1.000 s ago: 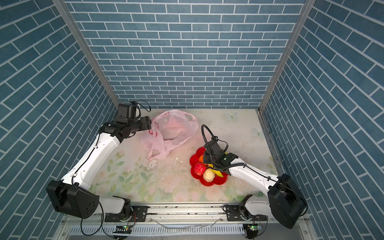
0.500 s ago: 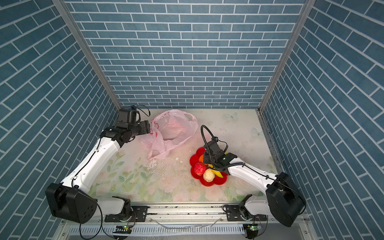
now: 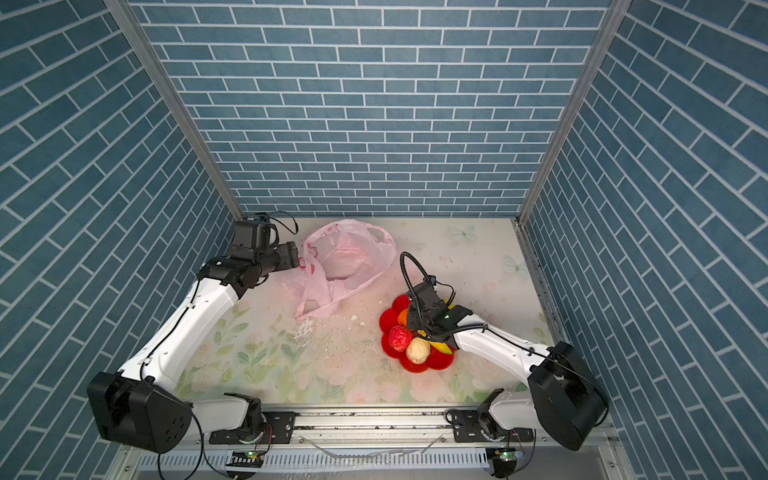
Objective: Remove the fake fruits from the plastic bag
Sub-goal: 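Lower the yellow banana onto the fruits on the red plate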
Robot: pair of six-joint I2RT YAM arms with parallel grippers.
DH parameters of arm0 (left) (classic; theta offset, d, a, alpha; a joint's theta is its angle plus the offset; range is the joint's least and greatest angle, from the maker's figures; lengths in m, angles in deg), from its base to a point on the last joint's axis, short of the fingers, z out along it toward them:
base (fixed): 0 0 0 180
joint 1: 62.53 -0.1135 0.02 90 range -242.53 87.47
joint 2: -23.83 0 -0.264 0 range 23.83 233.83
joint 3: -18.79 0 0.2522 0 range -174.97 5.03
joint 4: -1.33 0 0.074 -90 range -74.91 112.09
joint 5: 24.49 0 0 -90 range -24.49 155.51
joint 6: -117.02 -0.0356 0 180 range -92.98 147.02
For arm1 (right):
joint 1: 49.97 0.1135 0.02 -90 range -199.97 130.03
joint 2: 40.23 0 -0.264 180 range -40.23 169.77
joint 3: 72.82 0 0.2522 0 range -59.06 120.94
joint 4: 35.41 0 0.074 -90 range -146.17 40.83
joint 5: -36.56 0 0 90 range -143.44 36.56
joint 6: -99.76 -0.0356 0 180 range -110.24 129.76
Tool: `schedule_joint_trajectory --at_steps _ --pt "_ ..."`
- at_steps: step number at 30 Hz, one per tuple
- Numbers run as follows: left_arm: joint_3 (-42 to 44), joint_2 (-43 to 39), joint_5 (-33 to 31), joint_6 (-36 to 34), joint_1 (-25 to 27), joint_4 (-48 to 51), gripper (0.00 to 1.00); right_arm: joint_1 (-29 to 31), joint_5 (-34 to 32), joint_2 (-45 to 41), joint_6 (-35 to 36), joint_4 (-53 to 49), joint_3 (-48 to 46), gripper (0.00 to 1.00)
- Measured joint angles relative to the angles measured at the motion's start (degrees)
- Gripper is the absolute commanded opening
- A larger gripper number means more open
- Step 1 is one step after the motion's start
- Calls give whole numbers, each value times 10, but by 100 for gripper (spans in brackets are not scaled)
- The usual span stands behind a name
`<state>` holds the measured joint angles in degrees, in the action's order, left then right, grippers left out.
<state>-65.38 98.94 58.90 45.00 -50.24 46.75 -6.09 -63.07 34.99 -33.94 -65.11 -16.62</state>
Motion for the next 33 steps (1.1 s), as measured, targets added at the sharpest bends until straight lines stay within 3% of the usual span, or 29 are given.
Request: schedule_joint_trajectory --at_steps 16,24,33 --pt "10 -13 -11 1 0 -2 85 1 -27 -28 0 -46 21 50" --pt "16 -25 -17 0 0 -4 96 1 -54 -64 0 -71 22 52" --pt "33 -58 -34 -9 0 -16 99 -2 -92 -92 21 -110 58 62"
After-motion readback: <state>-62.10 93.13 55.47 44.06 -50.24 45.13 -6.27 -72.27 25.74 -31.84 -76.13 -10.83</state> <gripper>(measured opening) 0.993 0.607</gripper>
